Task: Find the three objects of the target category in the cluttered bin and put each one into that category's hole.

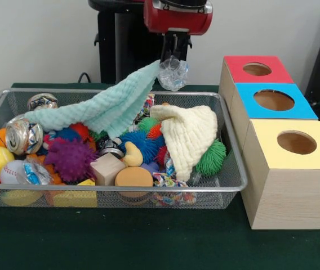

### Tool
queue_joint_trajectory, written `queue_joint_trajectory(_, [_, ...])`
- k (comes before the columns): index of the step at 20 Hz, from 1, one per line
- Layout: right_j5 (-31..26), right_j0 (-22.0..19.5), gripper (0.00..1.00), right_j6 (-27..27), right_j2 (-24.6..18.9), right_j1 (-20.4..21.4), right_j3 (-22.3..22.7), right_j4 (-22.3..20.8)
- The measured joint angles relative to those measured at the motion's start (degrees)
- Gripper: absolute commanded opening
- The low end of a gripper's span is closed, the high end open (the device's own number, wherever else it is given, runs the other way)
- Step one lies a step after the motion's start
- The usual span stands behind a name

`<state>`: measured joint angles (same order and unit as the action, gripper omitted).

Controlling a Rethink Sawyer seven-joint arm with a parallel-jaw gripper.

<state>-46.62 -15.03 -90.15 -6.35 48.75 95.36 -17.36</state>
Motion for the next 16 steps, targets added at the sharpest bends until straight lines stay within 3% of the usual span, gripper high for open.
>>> queue_joint_trajectory(16, [0.06, 7.02, 0.00, -0.05, 4.52, 0.01, 0.82, 3.70])
